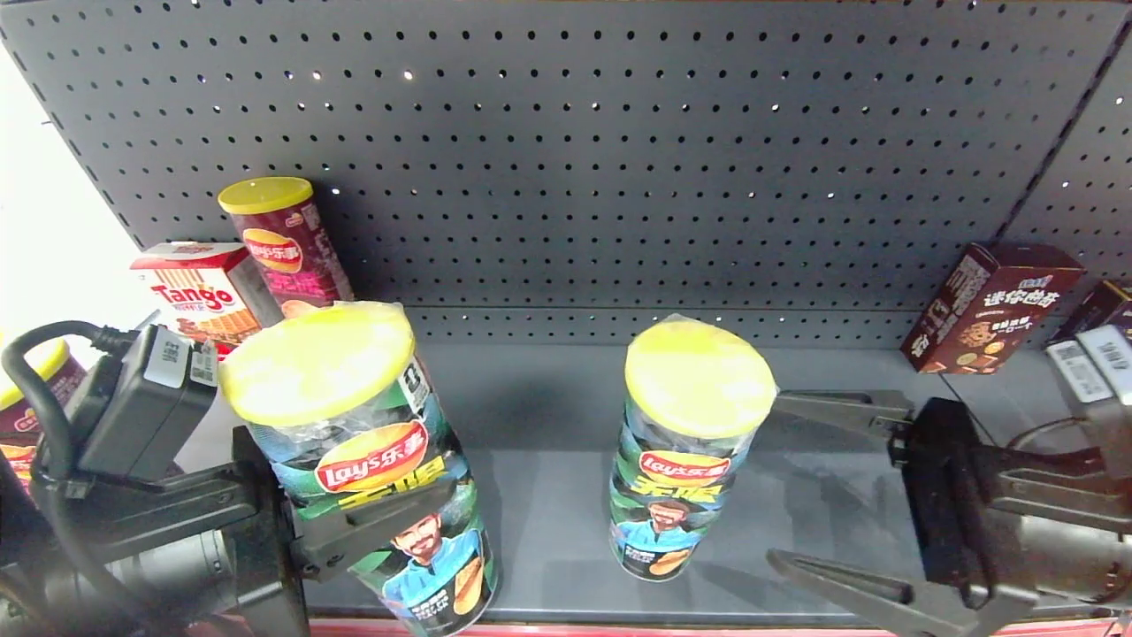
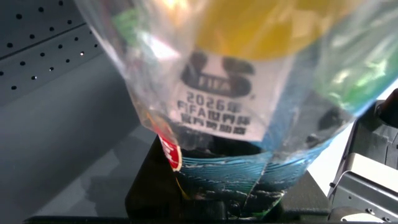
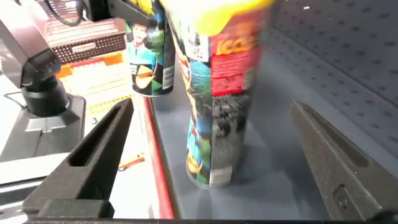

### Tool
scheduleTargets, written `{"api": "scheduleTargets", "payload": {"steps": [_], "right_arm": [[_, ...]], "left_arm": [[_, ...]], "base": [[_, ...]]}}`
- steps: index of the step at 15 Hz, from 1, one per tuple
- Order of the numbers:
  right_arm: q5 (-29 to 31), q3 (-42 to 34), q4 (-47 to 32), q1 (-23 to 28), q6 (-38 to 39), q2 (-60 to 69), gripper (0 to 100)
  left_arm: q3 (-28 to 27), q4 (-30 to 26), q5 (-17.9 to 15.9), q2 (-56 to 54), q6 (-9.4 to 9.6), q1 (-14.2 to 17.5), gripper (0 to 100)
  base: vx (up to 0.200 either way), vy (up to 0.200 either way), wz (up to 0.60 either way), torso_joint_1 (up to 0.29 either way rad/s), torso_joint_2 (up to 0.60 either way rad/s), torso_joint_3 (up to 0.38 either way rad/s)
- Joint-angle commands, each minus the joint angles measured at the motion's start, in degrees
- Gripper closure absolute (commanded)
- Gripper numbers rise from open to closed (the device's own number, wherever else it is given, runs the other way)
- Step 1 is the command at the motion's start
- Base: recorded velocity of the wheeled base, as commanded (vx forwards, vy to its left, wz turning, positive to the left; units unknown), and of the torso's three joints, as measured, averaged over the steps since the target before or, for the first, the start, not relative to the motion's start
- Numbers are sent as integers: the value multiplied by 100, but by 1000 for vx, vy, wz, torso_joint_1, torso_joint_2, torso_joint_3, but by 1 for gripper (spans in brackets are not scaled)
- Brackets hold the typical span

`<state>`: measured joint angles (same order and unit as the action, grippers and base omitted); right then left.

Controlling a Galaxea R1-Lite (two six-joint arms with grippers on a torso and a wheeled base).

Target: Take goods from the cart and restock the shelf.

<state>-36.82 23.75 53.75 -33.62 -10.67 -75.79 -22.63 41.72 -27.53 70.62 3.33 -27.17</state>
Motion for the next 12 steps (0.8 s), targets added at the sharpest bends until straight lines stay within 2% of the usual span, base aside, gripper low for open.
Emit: {"api": "scheduleTargets", "payload": {"steps": [1, 2, 4, 7, 8, 10, 12], "right_arm": [[263, -19, -585, 304, 21, 1242, 0], [509, -46, -717, 374, 21, 1506, 0], [1440, -204, -1182, 418, 82, 2341, 0], [2627, -687, -2070, 383, 267, 3712, 0], [2996, -968, -2580, 400, 276, 4485, 0], [3181, -1215, -3406, 444, 284, 5364, 0], [3225, -1531, -4610, 673, 381, 6603, 0]], "left_arm": [[-5, 3, 2, -40, 1, 1, 100], [-14, 3, 2, -48, 1, 1, 100], [-14, 3, 2, -119, 1, 1, 100], [4, -6, 2, -242, -8, 1, 100], [4, -6, 2, -286, -8, 1, 100], [-5, -6, 2, -286, 1, 1, 100], [-5, 3, 2, -330, 19, 1, 100]], "base": [[0, 0, 0, 0, 0, 0], [0, 0, 0, 0, 0, 0], [0, 0, 0, 0, 0, 0], [0, 0, 0, 0, 0, 0], [0, 0, 0, 0, 0, 0], [0, 0, 0, 0, 0, 0], [0, 0, 0, 0, 0, 0]]}}
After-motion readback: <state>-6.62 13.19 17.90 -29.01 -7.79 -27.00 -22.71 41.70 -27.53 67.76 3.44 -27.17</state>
